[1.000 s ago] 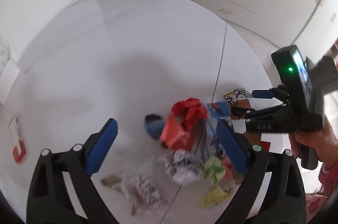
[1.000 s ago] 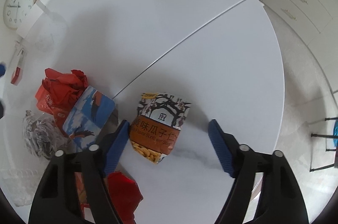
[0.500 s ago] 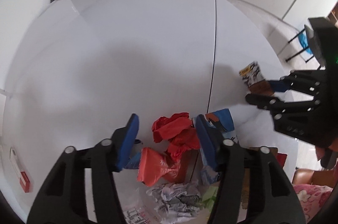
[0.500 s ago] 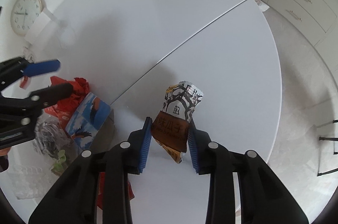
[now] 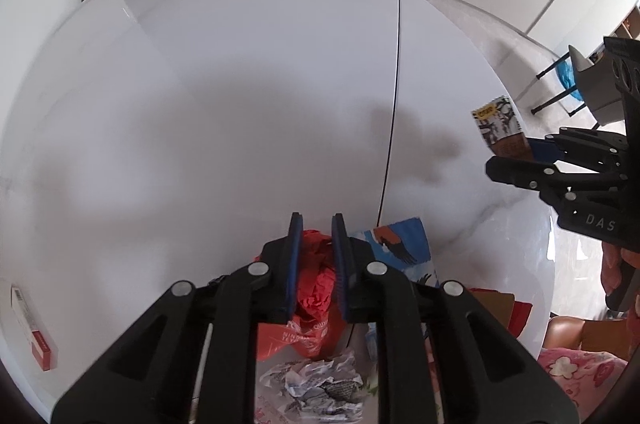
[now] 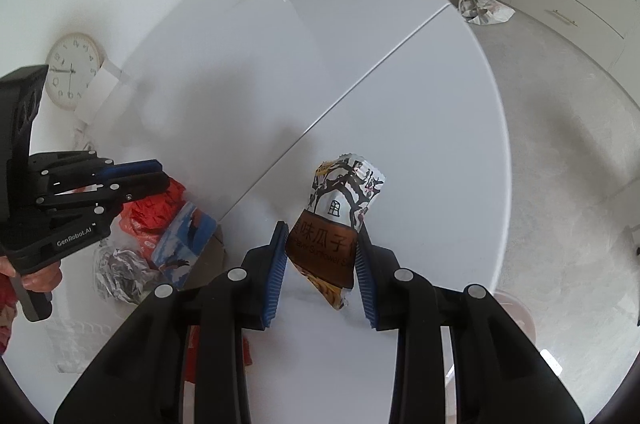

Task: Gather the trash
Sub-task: 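Release the snack bag into the bin with the right tool while the left drops a red wrapper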

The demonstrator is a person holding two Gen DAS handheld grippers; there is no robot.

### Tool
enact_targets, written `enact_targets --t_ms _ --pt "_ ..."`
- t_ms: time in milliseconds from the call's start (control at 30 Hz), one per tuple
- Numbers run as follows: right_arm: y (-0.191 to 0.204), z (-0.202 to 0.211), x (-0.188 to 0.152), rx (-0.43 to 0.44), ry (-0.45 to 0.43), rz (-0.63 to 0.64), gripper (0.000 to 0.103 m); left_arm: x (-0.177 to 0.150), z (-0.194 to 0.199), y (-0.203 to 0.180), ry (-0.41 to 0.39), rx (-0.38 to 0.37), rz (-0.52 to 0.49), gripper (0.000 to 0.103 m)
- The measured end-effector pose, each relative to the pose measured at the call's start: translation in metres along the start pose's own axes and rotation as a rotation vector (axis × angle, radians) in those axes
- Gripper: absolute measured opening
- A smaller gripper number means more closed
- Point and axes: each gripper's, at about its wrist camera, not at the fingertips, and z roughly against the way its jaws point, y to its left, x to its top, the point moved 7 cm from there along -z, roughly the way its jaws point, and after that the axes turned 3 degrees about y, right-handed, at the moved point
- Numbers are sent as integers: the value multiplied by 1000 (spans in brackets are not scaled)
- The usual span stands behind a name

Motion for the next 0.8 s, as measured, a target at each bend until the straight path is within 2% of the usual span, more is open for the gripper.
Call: enact_targets --t_ms 367,600,667,800 --pt "-3 14 -4 18 -50 -35 33 6 16 11 -67 -15 45 9" --pt "-18 57 -18 45 -105 -41 33 12 51 6 -129 0 65 9" --pt "-35 76 -29 26 -112 -51 33 15 61 -7 -150 -1 62 9" --pt "-86 95 -70 -86 -74 -83 33 19 91 -43 -195 -3 44 9"
